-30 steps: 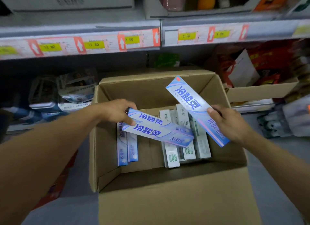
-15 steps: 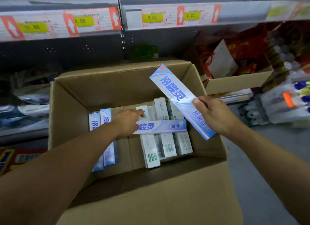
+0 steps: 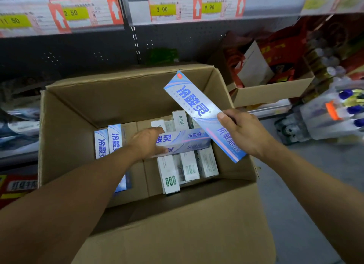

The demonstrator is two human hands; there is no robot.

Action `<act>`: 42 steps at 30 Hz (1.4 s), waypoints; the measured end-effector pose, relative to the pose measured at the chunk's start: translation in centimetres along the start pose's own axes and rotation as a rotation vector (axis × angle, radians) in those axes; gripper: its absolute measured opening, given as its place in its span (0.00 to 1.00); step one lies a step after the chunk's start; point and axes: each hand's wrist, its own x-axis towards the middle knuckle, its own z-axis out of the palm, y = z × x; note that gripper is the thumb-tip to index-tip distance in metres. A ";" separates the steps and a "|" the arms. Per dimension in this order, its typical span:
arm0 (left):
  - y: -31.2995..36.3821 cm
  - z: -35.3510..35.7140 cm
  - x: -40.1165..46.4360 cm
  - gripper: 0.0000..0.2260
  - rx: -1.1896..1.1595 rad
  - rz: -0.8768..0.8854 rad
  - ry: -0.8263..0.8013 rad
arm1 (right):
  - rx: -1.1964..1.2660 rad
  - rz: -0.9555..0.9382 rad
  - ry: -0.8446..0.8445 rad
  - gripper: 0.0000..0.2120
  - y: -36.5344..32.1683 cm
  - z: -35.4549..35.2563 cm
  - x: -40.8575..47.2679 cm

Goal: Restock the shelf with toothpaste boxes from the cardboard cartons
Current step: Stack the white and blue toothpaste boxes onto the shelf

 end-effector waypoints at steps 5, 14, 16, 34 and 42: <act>0.5 -3.8 -1.8 0.20 -0.053 0.035 -0.030 | 0.016 -0.009 -0.005 0.18 -1.4 -1.4 -0.6; 0.8 -14.9 -9.7 0.19 -0.022 0.032 0.074 | 0.078 -0.138 0.018 0.09 -8.4 -8.0 -2.6; 0.7 -17.5 -12.1 0.19 -0.024 0.045 0.101 | 0.091 -0.174 0.029 0.08 -10.6 -9.9 -3.3; 3.7 -40.0 -29.7 0.17 0.015 0.053 0.423 | 0.078 -0.472 0.238 0.16 -28.9 -28.0 -6.3; 4.4 -46.8 -32.8 0.10 0.001 0.054 0.535 | 0.017 -0.630 0.325 0.11 -35.1 -33.8 -0.8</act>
